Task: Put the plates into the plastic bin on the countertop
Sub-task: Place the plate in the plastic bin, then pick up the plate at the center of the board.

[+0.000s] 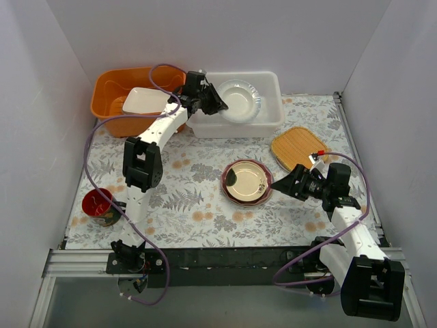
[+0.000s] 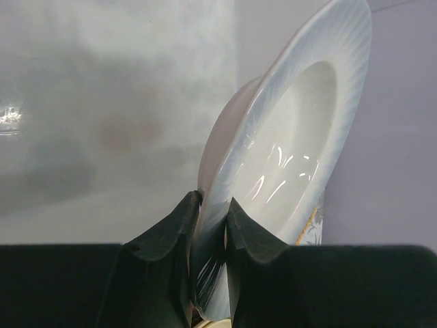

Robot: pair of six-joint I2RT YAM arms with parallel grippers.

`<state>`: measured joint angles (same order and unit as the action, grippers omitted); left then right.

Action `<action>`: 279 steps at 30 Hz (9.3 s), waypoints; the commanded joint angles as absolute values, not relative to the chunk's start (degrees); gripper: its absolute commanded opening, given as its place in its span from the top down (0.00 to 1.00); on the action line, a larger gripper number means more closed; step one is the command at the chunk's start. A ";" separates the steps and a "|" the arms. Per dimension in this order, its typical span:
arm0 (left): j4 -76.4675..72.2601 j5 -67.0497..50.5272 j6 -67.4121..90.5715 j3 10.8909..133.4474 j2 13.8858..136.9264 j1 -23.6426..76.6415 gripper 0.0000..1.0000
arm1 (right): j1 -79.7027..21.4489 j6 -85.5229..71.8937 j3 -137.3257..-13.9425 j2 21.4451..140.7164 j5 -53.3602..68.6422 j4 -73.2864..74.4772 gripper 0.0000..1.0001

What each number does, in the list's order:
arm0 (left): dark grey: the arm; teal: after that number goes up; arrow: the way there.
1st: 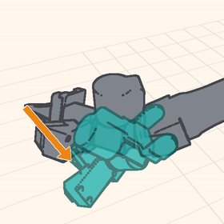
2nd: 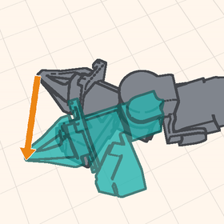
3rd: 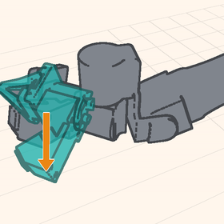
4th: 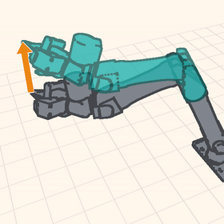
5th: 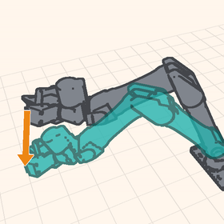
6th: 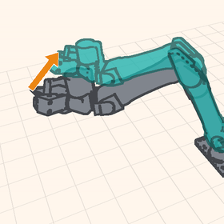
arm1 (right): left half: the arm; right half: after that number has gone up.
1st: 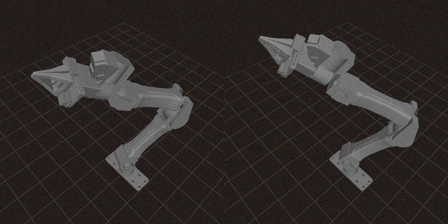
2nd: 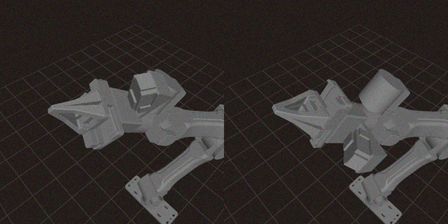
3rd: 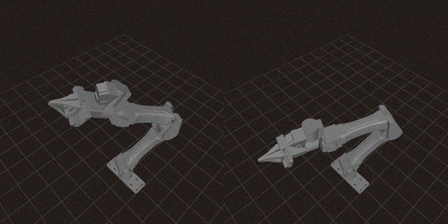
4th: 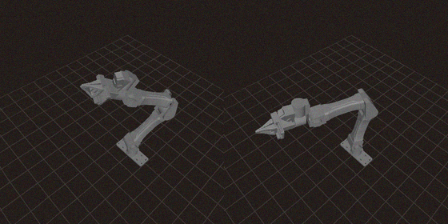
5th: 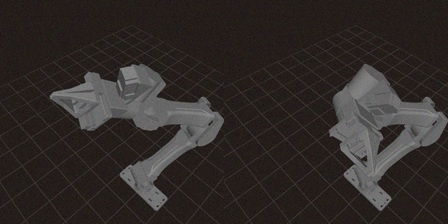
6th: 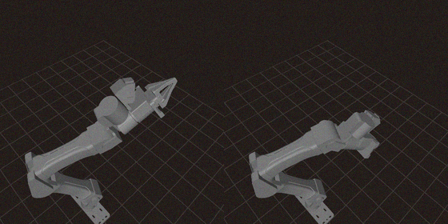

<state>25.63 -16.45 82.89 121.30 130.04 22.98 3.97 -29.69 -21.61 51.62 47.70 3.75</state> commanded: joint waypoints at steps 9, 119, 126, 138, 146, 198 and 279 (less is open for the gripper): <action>25.84 -10.46 83.67 130.08 131.83 22.50 1.00 | 3.52 -28.48 -21.09 52.91 47.46 2.20 0.02; 34.54 -4.30 73.30 126.83 123.77 24.70 0.02 | 3.60 -27.86 -25.48 49.48 45.18 8.60 0.02; 33.14 -7.21 74.80 117.63 110.95 26.36 0.02 | 3.60 -25.93 -34.71 50.97 40.61 15.82 0.02; 33.14 -6.77 77.51 101.87 96.69 34.80 0.02 | 4.13 -27.78 -41.48 57.75 33.41 16.25 0.02; 28.74 -5.89 81.39 89.05 87.55 39.46 0.02 | 9.31 -26.63 -41.05 56.87 32.87 17.32 0.04; 20.04 -6.94 87.36 69.70 80.68 46.58 0.02 | 29.97 -34.45 -30.06 68.72 34.54 -5.79 0.37; 22.68 -7.56 82.97 74.27 88.42 46.50 0.02 | 23.55 -43.24 -32.70 101.25 36.12 -30.68 0.99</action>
<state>22.31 -8.45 83.74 72.14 89.62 46.26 24.38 -46.61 -33.93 100.88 36.62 -31.73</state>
